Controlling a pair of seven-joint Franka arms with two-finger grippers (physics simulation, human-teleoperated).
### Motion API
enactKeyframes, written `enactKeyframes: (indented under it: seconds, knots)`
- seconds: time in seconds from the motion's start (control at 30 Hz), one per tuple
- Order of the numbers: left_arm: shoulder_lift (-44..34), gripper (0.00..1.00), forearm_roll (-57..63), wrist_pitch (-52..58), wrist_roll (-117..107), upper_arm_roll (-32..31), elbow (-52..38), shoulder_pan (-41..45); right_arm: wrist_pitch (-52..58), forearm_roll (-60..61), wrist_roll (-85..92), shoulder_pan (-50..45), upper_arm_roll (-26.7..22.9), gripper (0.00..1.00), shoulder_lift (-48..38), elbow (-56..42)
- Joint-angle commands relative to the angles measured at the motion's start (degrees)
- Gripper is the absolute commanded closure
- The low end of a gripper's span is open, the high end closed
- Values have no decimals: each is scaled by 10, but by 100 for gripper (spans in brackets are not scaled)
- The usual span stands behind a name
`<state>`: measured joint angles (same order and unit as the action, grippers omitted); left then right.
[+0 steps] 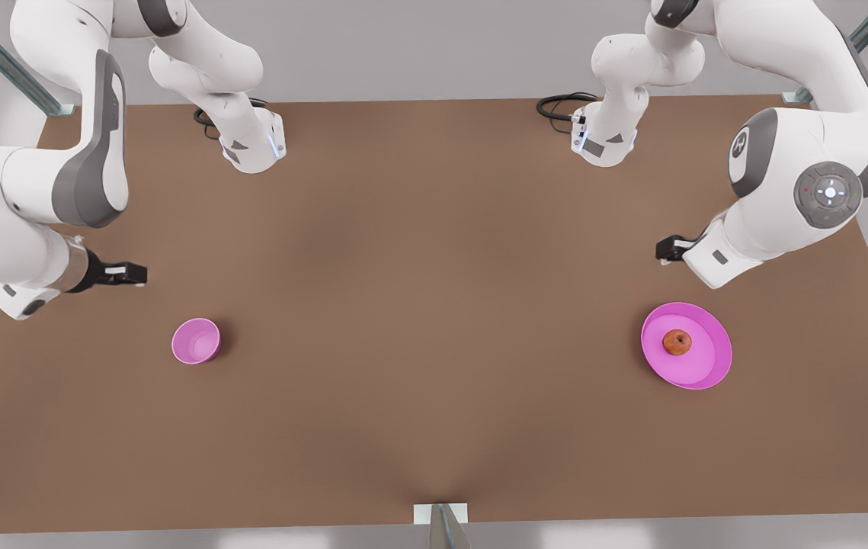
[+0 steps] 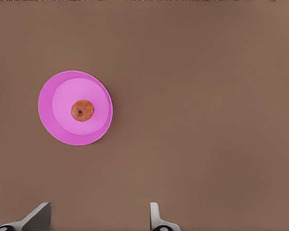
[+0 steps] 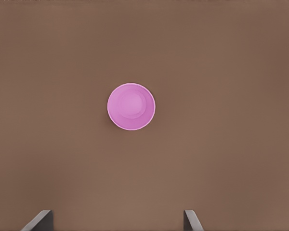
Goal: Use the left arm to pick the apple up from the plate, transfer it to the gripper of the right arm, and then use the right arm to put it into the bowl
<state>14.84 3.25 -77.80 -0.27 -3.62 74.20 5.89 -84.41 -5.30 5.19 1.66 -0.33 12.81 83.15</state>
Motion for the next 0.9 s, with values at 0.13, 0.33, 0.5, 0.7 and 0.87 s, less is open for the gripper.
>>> enactKeyframes:
  seconds: [0.13, 0.33, 0.5, 0.7, 0.87]
  knots:
    - [97, 0, 5, -103, 65, 2, 0, -62, -8, -2, 8, -2, 2, 0, -1, -2]
    - [146, 0, 2, -365, 91, 16, 140, -98, 3, 3, 15, 4, 2, 0, -16, 11]
    - [160, 0, 1, -531, 119, 47, 246, -110, 1, 5, 15, 4, 0, 0, -16, 15]
    - [170, 0, -1, -575, 118, 49, 296, -112, -1, 6, 15, -3, 2, 0, -25, 14]
    - [195, 0, -5, -586, 113, 49, 301, -114, -28, 6, 15, -14, 9, 0, -38, 18]
